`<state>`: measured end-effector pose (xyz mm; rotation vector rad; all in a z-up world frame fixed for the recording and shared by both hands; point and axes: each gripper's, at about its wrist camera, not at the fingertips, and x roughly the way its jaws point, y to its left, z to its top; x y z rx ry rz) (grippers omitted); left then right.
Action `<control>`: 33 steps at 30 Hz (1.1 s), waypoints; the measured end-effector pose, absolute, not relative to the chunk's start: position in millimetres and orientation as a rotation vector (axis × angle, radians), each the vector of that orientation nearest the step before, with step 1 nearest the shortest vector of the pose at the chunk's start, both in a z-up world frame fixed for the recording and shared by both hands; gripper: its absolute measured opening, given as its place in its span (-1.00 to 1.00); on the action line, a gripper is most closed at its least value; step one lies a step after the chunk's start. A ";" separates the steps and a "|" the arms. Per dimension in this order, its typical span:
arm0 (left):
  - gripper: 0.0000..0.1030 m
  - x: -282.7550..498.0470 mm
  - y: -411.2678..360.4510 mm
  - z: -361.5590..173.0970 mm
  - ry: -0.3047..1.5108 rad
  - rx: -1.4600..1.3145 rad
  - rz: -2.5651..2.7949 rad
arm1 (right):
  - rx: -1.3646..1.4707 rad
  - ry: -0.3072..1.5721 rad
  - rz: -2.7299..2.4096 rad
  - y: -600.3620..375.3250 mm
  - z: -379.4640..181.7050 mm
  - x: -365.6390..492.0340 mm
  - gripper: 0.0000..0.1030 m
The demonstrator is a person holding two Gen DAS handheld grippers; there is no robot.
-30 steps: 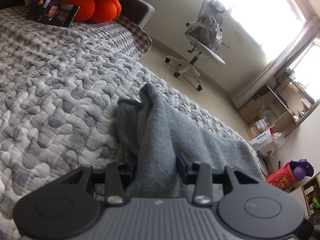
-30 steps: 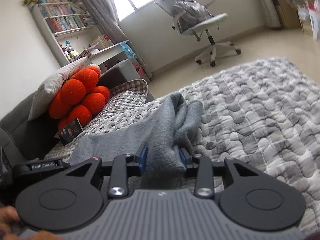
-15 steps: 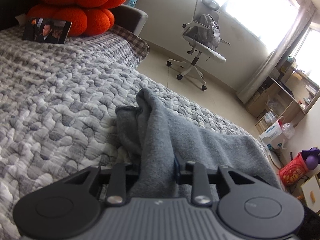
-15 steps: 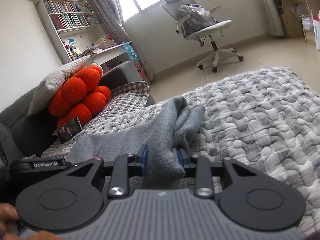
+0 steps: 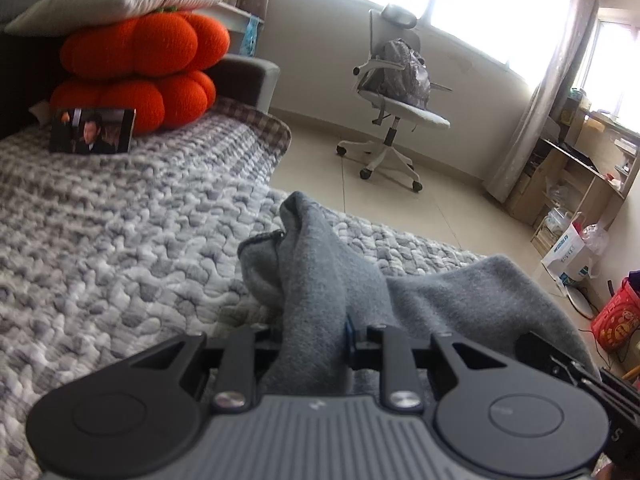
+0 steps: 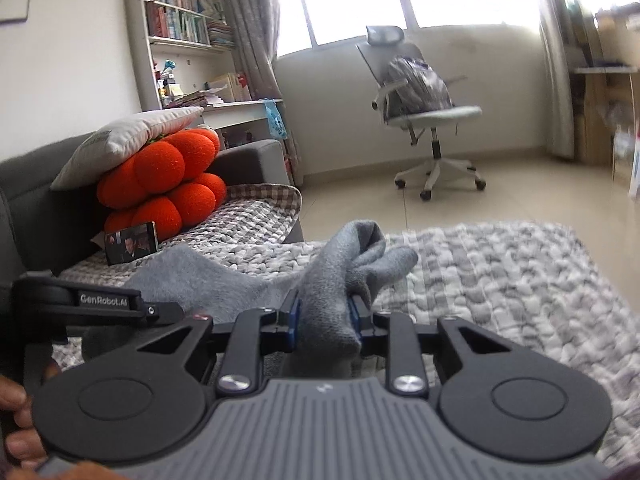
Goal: Fold clothes
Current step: 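Close both grippers on the folded sweatshirt and lift it off the bed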
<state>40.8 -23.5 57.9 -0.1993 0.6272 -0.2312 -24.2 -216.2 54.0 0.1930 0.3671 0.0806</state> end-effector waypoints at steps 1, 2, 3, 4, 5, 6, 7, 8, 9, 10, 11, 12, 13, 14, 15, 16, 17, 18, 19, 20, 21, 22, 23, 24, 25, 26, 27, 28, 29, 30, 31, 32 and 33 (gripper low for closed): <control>-0.53 38.0 -23.8 60.4 0.617 -0.191 -0.233 | 0.179 0.360 0.079 -214.3 55.1 -24.9 -0.46; -0.53 35.2 -24.2 62.8 0.607 -0.182 -0.235 | 0.168 0.355 0.078 -212.3 56.1 -25.4 -0.47; -0.54 32.3 -24.4 65.4 0.597 -0.175 -0.238 | 0.155 0.350 0.077 -210.1 56.9 -26.0 -0.47; -0.54 29.5 -24.3 68.2 0.586 -0.169 -0.242 | 0.139 0.345 0.076 -208.1 57.4 -27.0 -0.47; -0.54 26.8 -24.3 70.9 0.574 -0.163 -0.247 | 0.122 0.339 0.074 -206.3 57.8 -28.2 -0.47; -0.54 24.1 -24.5 73.2 0.563 -0.159 -0.249 | 0.105 0.334 0.073 -204.4 58.3 -29.4 -0.47; -0.54 21.5 -25.2 75.2 0.554 -0.154 -0.251 | 0.079 0.328 0.068 -200.6 58.2 -30.2 -0.47; -0.54 19.1 -26.4 76.1 0.549 -0.150 -0.254 | 0.054 0.322 0.064 -196.7 57.8 -31.6 -0.47; -0.54 16.8 -27.6 77.1 0.544 -0.145 -0.256 | 0.028 0.317 0.064 -192.2 57.0 -33.8 -0.47; -0.54 15.0 -28.7 77.6 0.541 -0.141 -0.258 | 0.005 0.313 0.065 -187.9 56.4 -35.4 -0.47; -0.54 14.2 -29.8 77.1 0.542 -0.138 -0.259 | -0.017 0.307 0.066 -183.9 55.8 -37.1 -0.47; -0.54 13.4 -30.9 76.6 0.543 -0.135 -0.260 | -0.042 0.300 0.065 -179.8 55.0 -38.7 -0.47; -0.54 12.7 -31.9 76.1 0.545 -0.131 -0.262 | -0.069 0.293 0.064 -175.5 54.1 -40.2 -0.47; -0.54 11.9 -33.0 75.7 0.546 -0.128 -0.263 | -0.093 0.286 0.061 -172.1 53.3 -41.2 -0.47; -0.54 11.2 -34.0 75.2 0.547 -0.125 -0.264 | -0.108 0.282 0.059 -170.3 52.5 -41.6 -0.47; -0.54 10.4 -35.1 74.7 0.548 -0.121 -0.265 | -0.115 0.280 0.058 -170.0 52.1 -41.3 -0.47; -0.54 9.6 -36.1 74.2 0.550 -0.118 -0.266 | -0.114 0.279 0.057 -170.4 51.9 -40.8 -0.47; -0.54 8.9 -37.2 73.7 0.551 -0.115 -0.267 | -0.112 0.279 0.055 -170.8 51.8 -39.9 -0.48; -0.54 8.1 -38.2 73.2 0.552 -0.112 -0.268 | -0.110 0.279 0.052 -171.1 51.8 -38.8 -0.48; -0.54 7.7 -39.1 73.2 0.553 -0.110 -0.270 | -0.112 0.277 0.051 -171.3 51.8 -37.8 -0.48; -0.55 7.5 -39.6 74.3 0.553 -0.112 -0.274 | -0.118 0.272 0.053 -170.1 52.2 -38.9 -0.48; -0.55 6.6 -40.8 75.4 0.552 -0.113 -0.278 | -0.128 0.265 0.057 -168.3 52.8 -39.8 -0.48; -0.55 5.8 -42.1 76.5 0.551 -0.114 -0.283 | -0.140 0.257 0.063 -166.4 53.5 -40.4 -0.48; -0.56 5.0 -43.4 77.4 0.551 -0.113 -0.286 | -0.153 0.251 0.067 -164.2 54.3 -41.5 -0.48; -0.56 4.2 -44.6 77.8 0.550 -0.111 -0.288 | -0.165 0.248 0.071 -161.7 55.2 -42.1 -0.48; -0.56 3.4 -45.9 78.2 0.549 -0.109 -0.290 | -0.175 0.247 0.075 -159.8 56.2 -41.7 -0.48; -0.56 2.5 -47.2 78.7 0.549 -0.107 -0.292 | -0.182 0.247 0.077 -158.5 56.5 -42.3 -0.49; -0.56 1.8 -48.2 78.9 0.548 -0.104 -0.293 | -0.190 0.247 0.075 -157.2 56.8 -43.4 -0.49; -0.56 0.8 -48.8 78.9 0.548 -0.101 -0.292 | -0.195 0.248 0.073 -156.6 56.6 -43.6 -0.49; -0.56 -0.3 -49.3 79.0 0.548 -0.098 -0.289 | -0.199 0.249 0.070 -156.3 56.2 -43.5 -0.50; -0.56 -0.3 -49.0 78.9 0.549 -0.096 -0.286 | -0.203 0.251 0.067 -155.9 55.9 -43.5 -0.50; -0.56 -0.5 -48.7 78.6 0.549 -0.093 -0.283 | -0.203 0.252 0.069 -156.3 54.8 -44.8 -0.50; -0.56 -0.6 -48.5 78.3 0.550 -0.091 -0.280 | -0.201 0.255 0.070 -156.4 54.4 -44.8 -0.50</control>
